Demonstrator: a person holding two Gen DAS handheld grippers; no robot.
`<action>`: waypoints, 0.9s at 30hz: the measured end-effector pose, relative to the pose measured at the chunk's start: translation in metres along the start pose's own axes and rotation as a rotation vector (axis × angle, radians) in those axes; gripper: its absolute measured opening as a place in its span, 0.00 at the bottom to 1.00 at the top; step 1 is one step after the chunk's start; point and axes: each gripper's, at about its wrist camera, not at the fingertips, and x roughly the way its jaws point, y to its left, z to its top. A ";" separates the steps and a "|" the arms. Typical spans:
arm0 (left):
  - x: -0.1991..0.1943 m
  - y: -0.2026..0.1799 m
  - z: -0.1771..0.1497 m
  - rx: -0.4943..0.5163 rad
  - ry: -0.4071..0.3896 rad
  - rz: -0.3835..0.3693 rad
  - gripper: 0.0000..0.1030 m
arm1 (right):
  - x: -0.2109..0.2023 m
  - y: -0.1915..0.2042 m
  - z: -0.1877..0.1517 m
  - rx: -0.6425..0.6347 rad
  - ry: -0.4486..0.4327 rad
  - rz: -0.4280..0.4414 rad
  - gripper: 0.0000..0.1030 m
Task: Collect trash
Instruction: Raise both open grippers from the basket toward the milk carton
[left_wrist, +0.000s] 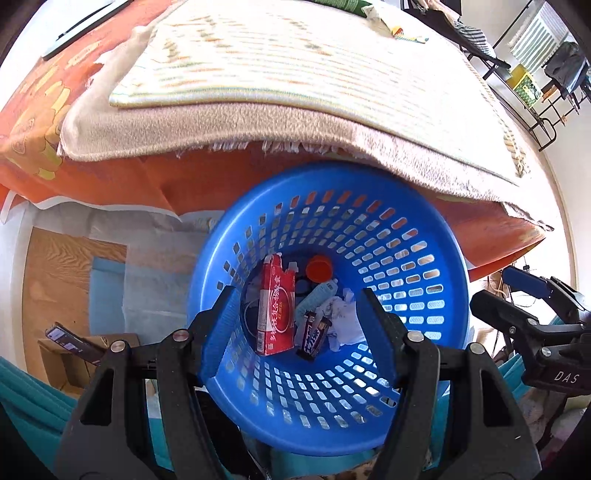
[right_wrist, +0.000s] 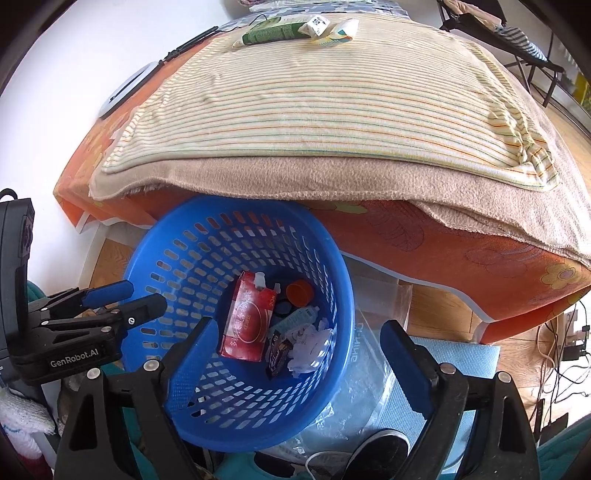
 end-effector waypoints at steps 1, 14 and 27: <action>-0.003 0.001 0.003 0.003 -0.010 -0.006 0.65 | 0.000 -0.001 0.001 0.004 0.002 0.003 0.88; -0.041 -0.009 0.075 0.123 -0.122 -0.065 0.65 | -0.030 -0.008 0.025 -0.011 -0.090 0.010 0.88; -0.044 -0.017 0.178 0.193 -0.146 -0.090 0.65 | -0.059 -0.011 0.094 -0.011 -0.216 -0.036 0.89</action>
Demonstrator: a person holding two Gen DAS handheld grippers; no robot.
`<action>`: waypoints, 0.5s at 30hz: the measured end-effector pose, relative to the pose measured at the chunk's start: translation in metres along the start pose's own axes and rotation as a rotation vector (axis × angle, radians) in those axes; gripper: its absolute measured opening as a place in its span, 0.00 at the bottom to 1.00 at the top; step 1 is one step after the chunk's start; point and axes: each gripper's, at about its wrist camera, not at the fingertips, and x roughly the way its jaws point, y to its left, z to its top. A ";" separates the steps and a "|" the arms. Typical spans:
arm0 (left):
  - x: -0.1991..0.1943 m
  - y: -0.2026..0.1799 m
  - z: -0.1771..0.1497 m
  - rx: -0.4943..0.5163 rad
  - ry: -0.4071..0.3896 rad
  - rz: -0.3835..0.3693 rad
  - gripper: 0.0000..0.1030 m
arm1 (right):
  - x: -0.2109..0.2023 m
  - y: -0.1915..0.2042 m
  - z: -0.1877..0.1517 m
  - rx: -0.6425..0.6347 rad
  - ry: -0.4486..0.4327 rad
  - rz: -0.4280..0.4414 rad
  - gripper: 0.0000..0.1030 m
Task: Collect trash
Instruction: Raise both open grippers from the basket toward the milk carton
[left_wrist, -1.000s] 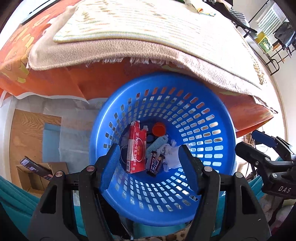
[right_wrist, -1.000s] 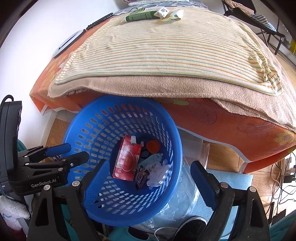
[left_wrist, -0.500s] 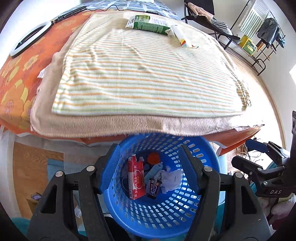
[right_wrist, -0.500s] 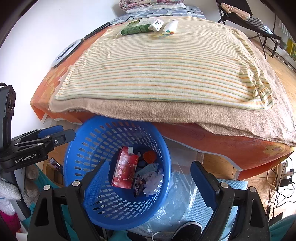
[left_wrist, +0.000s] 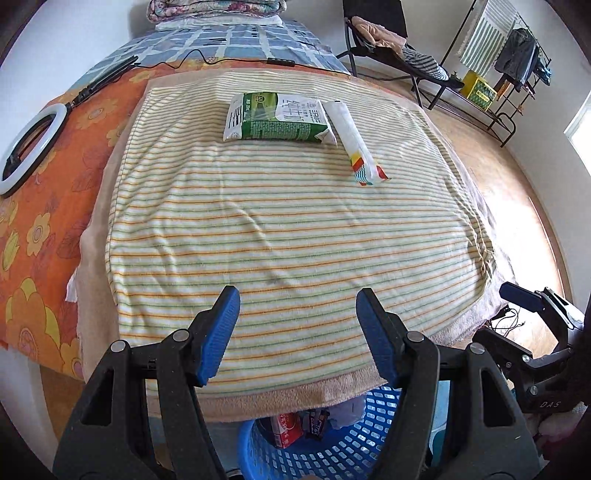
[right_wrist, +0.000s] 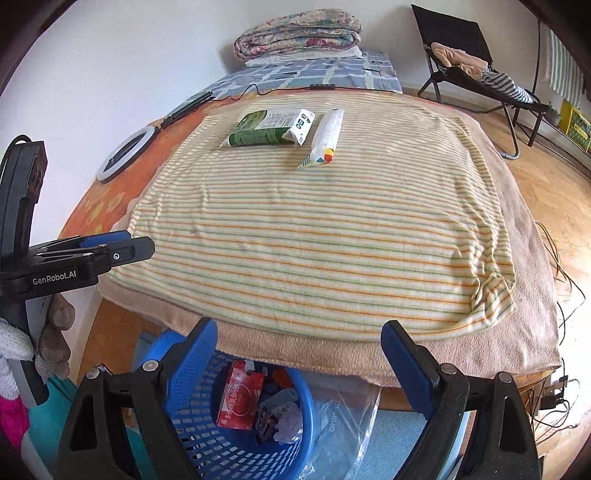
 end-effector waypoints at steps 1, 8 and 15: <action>0.002 0.000 0.009 0.015 -0.003 0.007 0.65 | 0.001 0.000 0.006 0.000 -0.006 -0.005 0.89; 0.020 0.003 0.072 0.076 -0.023 -0.010 0.65 | 0.001 0.005 0.040 -0.041 -0.045 -0.055 0.89; 0.047 0.013 0.151 0.094 -0.035 -0.066 0.65 | 0.011 -0.001 0.071 -0.078 -0.015 -0.091 0.89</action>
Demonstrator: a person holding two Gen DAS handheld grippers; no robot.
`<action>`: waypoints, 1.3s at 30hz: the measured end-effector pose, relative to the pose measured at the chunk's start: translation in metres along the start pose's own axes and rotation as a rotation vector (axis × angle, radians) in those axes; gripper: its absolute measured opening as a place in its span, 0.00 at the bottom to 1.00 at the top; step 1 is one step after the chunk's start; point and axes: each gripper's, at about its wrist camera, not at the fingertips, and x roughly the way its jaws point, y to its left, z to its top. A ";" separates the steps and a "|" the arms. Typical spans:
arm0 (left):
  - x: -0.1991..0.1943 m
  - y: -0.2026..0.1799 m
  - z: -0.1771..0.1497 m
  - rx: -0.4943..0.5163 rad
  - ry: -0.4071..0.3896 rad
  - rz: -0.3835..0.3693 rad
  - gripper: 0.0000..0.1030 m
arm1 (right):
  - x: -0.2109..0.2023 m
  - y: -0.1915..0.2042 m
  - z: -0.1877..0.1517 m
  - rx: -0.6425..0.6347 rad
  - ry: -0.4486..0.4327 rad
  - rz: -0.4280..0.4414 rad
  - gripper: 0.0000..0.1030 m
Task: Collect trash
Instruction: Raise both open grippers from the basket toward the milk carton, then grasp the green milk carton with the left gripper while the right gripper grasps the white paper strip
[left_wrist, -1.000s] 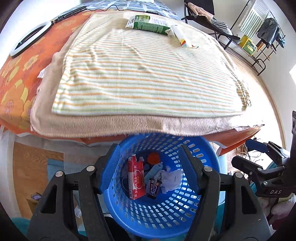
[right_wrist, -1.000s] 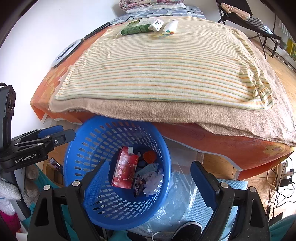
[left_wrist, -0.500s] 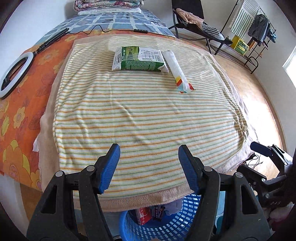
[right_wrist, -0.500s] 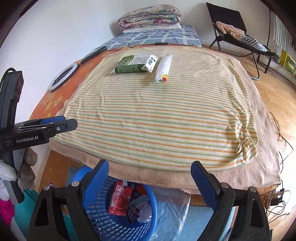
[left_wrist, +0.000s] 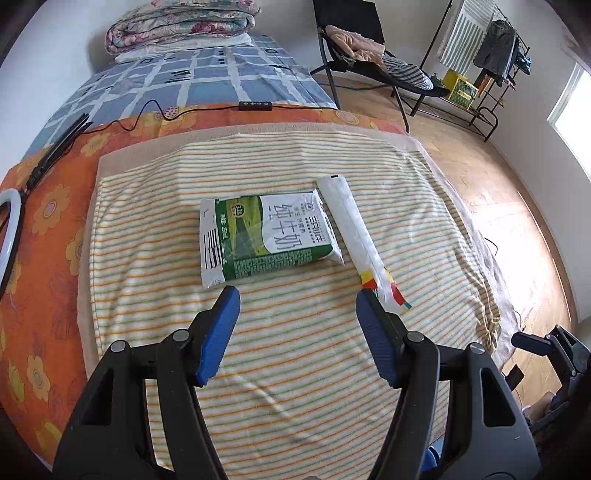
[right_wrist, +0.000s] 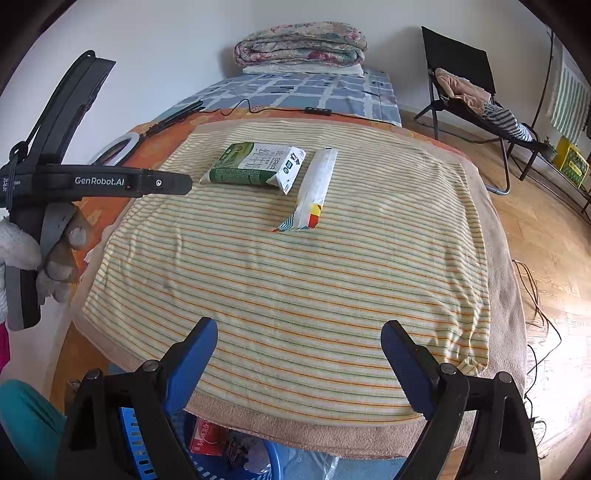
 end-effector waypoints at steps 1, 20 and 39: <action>0.005 0.004 0.012 -0.001 -0.005 -0.002 0.65 | 0.001 -0.004 0.005 0.003 0.010 0.006 0.89; 0.127 0.068 0.096 -0.207 0.176 -0.105 0.65 | -0.003 -0.058 0.018 0.140 0.024 0.057 0.89; 0.091 -0.013 0.030 0.164 0.224 0.022 0.85 | 0.004 -0.063 0.022 0.164 0.036 0.066 0.89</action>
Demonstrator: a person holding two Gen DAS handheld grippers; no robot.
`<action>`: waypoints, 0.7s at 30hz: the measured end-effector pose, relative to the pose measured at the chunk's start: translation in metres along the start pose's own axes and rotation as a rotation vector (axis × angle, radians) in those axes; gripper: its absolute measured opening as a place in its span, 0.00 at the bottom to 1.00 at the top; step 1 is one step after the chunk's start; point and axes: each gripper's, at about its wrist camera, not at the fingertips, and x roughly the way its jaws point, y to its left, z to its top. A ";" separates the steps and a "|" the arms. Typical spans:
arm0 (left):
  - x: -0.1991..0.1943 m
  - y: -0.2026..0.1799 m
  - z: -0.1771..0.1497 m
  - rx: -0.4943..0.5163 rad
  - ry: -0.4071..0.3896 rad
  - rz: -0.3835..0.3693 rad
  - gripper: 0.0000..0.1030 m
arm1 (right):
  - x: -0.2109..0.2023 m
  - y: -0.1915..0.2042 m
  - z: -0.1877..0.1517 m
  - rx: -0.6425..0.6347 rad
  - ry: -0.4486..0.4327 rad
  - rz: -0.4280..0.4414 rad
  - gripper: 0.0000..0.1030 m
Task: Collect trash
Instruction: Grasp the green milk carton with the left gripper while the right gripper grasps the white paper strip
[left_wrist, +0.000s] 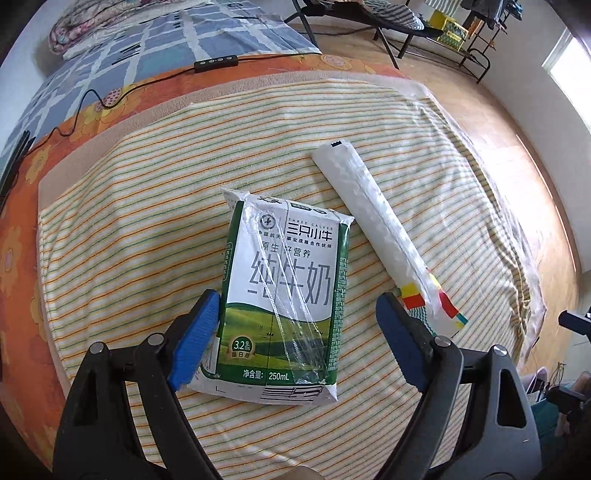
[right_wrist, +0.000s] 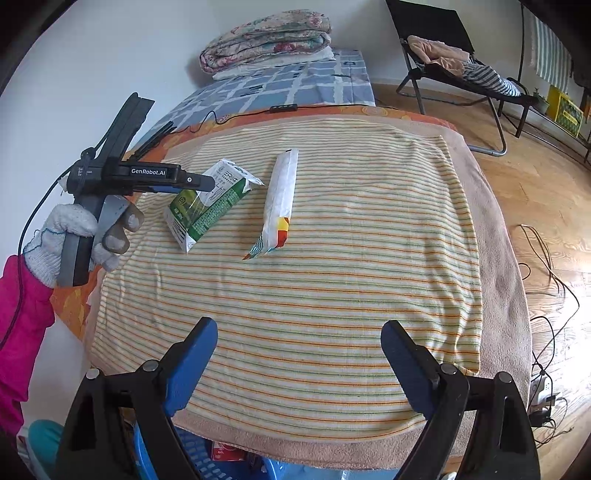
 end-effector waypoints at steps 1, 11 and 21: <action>0.004 -0.003 -0.001 0.010 0.014 0.023 0.85 | 0.000 -0.001 0.000 0.004 -0.001 -0.001 0.89; 0.029 0.001 -0.007 -0.051 0.058 0.171 0.85 | 0.026 -0.008 0.031 0.006 0.013 0.002 0.89; 0.005 0.039 -0.029 -0.172 -0.028 0.148 0.76 | 0.088 -0.002 0.092 -0.007 -0.007 0.023 0.88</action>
